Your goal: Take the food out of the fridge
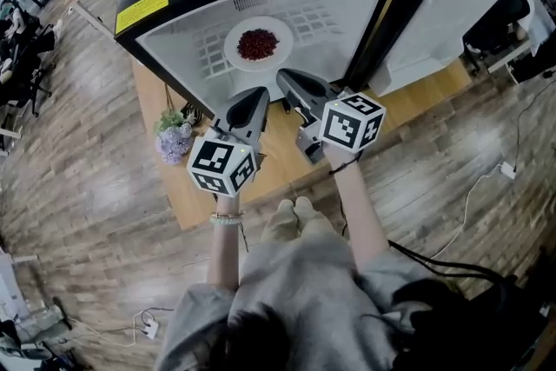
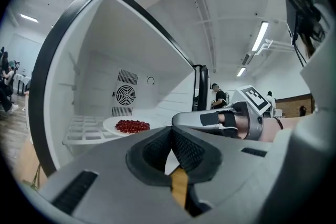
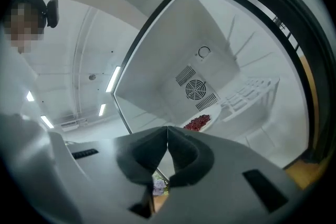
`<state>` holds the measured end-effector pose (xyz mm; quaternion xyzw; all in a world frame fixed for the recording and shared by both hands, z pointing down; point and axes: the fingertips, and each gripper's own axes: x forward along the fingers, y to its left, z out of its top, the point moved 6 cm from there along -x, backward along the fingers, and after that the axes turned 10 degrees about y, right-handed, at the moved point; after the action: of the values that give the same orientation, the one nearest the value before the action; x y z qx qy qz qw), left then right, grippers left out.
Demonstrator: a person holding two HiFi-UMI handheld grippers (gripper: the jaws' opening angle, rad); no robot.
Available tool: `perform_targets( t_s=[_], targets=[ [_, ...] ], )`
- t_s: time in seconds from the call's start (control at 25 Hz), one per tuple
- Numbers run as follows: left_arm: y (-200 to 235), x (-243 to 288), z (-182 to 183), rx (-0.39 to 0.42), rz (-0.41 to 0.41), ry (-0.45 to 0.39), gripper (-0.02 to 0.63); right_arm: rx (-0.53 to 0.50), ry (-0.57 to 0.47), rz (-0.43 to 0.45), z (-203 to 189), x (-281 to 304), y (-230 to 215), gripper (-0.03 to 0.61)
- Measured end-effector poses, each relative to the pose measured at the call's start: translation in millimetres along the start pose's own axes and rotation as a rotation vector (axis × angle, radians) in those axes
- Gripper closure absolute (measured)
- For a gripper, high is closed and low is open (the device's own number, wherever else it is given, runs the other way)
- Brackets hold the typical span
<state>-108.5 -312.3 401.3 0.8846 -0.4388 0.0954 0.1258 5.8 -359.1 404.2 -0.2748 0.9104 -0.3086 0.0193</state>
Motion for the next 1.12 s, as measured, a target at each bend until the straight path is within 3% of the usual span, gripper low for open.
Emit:
perform_targets(
  t_s=[0.16, 0.36, 0.76, 1.12],
  targets=[
    [3, -2, 0, -0.006, -0.001, 0.008, 0.606, 0.053, -0.019, -0.004, 1, 2, 0, 0.568],
    [11, 8, -5, -0.013, 0.008, 0.015, 0.606, 0.174, -0.047, -0.03, -1, 6, -21, 0.453],
    [17, 13, -14, -0.03, 0.02, 0.03, 0.606, 0.469, -0.126, -0.073, -10, 19, -47, 0.426],
    [20, 10, -13, -0.038, 0.034, 0.027, 0.606, 0.623, -0.128, -0.048, -15, 38, -51, 0.45]
  ],
)
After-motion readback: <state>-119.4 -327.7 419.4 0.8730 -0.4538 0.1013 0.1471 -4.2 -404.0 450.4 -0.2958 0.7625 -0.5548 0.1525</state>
